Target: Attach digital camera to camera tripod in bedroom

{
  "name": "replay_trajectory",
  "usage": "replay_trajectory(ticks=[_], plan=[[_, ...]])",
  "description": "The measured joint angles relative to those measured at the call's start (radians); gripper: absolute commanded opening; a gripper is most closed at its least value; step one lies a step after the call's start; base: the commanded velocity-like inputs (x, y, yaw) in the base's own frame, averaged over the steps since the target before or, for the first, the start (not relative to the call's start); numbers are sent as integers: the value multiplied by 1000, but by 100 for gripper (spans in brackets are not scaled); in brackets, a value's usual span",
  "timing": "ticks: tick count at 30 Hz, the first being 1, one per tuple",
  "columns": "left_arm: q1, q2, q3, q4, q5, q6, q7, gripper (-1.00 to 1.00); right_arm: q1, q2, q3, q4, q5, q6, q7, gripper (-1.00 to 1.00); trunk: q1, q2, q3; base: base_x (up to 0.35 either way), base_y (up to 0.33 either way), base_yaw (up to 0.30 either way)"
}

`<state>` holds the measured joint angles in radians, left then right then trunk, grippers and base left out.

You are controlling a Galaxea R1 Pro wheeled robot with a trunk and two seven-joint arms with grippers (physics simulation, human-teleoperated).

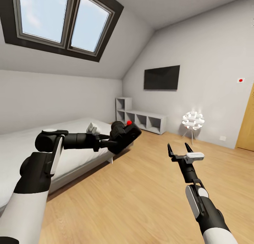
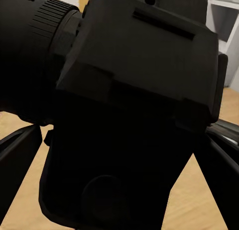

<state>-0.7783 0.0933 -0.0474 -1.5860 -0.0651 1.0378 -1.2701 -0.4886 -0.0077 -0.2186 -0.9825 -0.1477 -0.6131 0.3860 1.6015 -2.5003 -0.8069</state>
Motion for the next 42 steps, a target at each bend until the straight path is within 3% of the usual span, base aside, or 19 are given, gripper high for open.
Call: replay_trajectory(ticks=[3,35,42], plan=[[0,1,0,0,0,0,5,-100,0,0,0,2,0,0,0,100,-1,1,12,0,0,0],[0,2,0,0,-1,0,10,-100,0,0,-1,31,0,2,-1,100,-124,225,112,0,0,0],[0,2,0,0,-1,0,10,-100,0,0,-3,53,0,9,-60,100,-151,274,134,0,0,0]])
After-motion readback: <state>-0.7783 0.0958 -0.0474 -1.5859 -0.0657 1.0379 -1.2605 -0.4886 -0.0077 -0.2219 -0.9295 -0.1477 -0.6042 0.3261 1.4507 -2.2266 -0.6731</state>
